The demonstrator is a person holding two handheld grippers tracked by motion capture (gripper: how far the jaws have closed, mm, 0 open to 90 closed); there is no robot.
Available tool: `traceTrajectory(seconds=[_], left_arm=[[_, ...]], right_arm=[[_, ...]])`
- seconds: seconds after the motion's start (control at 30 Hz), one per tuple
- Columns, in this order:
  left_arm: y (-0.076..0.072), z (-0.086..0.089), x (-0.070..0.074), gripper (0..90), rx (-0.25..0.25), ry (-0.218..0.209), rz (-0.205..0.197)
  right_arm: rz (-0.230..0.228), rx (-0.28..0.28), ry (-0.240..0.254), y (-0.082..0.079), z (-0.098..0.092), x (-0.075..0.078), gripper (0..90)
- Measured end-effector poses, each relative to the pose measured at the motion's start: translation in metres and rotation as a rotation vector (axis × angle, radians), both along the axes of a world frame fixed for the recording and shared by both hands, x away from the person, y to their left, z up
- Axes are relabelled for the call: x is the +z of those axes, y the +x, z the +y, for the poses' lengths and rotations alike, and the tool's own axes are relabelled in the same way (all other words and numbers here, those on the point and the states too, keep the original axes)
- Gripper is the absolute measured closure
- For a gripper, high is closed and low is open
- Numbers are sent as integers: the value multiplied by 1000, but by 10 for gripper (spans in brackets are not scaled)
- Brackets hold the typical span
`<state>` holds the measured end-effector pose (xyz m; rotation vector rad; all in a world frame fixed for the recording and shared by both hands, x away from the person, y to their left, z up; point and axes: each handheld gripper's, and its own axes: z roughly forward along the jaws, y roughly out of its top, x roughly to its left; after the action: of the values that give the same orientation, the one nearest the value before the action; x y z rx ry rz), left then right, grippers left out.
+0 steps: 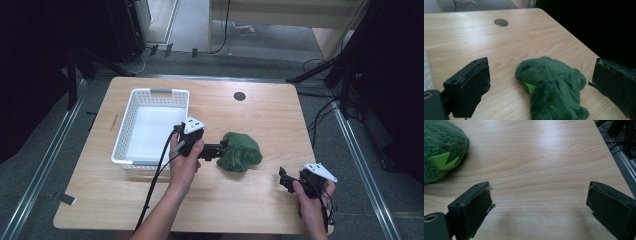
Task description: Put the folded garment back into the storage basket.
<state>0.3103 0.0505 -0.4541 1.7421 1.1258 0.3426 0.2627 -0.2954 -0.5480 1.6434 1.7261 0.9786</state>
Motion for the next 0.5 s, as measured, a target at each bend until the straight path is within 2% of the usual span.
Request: traceTrajectory(seconds=[0.2, 0.3, 0.5], left_arm=[[3, -20, -14, 0, -38, 11, 44], [4, -30, -22, 0, -52, 31, 62], [9, -50, -41, 0, -42, 80, 99]], right_arm=[[1, 1, 5, 0, 0, 0, 62], [0, 1, 5, 0, 0, 0, 62], [0, 2, 6, 0, -1, 0, 62]])
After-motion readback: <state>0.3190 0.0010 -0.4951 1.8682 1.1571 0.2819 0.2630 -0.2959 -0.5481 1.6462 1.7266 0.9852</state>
